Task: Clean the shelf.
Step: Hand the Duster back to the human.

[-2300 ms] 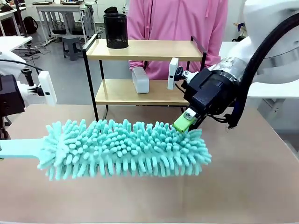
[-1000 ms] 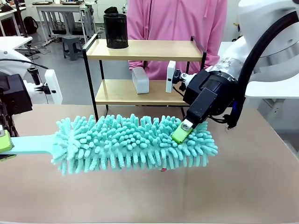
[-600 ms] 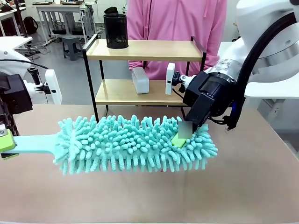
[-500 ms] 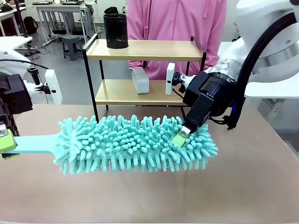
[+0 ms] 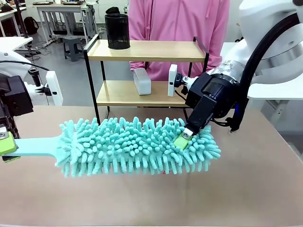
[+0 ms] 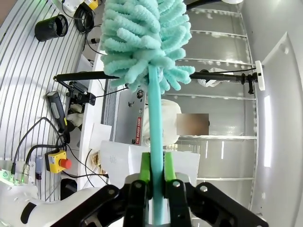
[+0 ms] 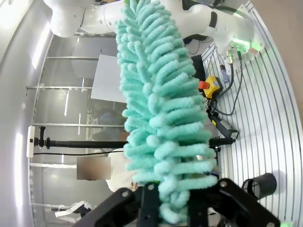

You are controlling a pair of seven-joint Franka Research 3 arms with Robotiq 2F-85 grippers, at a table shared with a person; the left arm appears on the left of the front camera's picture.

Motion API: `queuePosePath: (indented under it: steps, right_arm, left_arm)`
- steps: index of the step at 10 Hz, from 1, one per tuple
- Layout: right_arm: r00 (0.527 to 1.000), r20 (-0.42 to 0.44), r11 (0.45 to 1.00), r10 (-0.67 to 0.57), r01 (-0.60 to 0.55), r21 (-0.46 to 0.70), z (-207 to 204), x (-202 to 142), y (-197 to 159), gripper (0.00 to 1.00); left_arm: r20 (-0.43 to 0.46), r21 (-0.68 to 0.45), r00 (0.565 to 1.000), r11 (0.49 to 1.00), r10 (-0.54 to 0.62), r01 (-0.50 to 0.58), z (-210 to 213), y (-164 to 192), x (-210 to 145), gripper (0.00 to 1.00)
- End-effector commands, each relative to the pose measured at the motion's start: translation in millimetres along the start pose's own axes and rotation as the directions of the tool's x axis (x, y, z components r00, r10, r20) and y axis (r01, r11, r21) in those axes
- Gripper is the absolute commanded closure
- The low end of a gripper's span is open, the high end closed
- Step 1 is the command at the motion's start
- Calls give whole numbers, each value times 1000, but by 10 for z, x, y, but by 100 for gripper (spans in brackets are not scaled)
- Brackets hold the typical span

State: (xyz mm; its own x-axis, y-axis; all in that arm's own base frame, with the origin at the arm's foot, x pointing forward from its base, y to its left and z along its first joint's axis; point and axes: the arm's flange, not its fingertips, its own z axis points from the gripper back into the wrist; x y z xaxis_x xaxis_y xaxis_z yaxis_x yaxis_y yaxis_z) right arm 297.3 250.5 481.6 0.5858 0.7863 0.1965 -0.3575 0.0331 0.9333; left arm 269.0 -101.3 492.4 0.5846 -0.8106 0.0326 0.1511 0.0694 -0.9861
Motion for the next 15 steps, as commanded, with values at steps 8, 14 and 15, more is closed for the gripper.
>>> queuePosePath:
  steps: [8,14,15]
  right_arm:
    - [999,22,999,-24,25,-25,164,-32,49,100]
    - [964,251,995,88,-76,-60,742,-562,392,100]
    - [906,398,989,143,-121,-79,1015,-799,547,100]
  left_arm:
    - [507,16,861,1000,-30,25,627,127,-271,0]
    - [942,-170,289,985,169,-21,1621,1154,-933,0]
    - [915,-119,371,985,157,-125,1688,1066,-1052,0]
